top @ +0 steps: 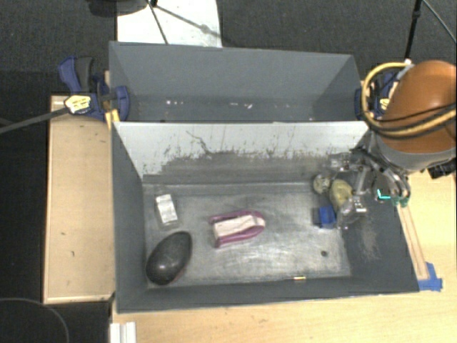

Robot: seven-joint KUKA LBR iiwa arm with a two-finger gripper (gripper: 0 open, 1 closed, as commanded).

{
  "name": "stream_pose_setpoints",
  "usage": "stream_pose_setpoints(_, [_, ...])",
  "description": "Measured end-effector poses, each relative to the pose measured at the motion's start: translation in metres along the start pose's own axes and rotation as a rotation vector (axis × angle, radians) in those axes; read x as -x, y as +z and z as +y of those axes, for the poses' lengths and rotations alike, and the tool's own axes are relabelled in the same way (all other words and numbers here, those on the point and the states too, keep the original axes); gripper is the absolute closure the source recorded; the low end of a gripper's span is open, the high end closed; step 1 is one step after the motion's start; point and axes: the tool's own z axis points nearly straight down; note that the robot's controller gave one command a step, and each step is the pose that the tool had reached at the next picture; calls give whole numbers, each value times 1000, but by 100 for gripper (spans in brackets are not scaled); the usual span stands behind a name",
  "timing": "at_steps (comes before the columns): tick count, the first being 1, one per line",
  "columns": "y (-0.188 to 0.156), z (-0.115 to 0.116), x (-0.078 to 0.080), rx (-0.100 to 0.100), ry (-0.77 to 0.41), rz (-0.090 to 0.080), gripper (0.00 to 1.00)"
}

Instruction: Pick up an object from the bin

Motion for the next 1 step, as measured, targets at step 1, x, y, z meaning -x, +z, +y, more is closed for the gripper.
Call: stream_pose_setpoints(1, [126,-48,20,0,-220,-3,0])
